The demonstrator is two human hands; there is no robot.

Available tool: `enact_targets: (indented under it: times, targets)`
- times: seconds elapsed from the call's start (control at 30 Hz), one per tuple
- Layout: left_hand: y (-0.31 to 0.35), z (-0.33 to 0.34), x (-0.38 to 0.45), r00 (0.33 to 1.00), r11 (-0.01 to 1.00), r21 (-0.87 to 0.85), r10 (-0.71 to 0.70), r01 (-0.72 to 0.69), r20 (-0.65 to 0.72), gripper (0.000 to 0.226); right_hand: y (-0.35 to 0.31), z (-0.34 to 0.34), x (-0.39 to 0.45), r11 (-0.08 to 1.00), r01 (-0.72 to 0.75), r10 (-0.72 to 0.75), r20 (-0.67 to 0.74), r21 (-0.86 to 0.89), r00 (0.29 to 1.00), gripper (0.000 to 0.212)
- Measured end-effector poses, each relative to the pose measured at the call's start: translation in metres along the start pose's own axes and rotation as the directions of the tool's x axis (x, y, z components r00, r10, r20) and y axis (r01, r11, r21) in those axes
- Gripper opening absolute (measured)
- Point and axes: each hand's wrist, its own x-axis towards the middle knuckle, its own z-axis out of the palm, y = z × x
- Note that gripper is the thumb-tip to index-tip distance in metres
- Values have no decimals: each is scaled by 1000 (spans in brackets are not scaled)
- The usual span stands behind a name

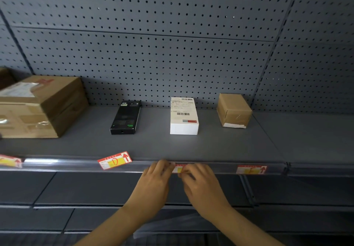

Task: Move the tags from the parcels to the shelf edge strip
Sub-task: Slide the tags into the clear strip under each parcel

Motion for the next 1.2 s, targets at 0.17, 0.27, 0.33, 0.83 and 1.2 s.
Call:
enact_targets:
  times: [0.17,0.27,0.33,0.83,1.2]
  targets:
    - [-1,-4,-17,1000,1000,4,-23,23,9,54,-15,13,1,998,40,-43,58,51,997,14]
    - [-12,-10,-26,995,996,12,-86,87,-45,47,-26,17,15,996,43,-47,51,75,998,11]
    - [-24,-19,-32,984,989,13,-143,145,-103,39,-38,19,27,992,35,-37,12,124,999,10]
    - [-160,-61,-64,964,974,-30,-225,223,-145,25,-130,42,116,993,-61,70,-97,97,993,15]
    - [-180,-62,-62,971,984,-111,-159,141,-177,19,-137,54,115,984,-140,145,-41,108,989,11]
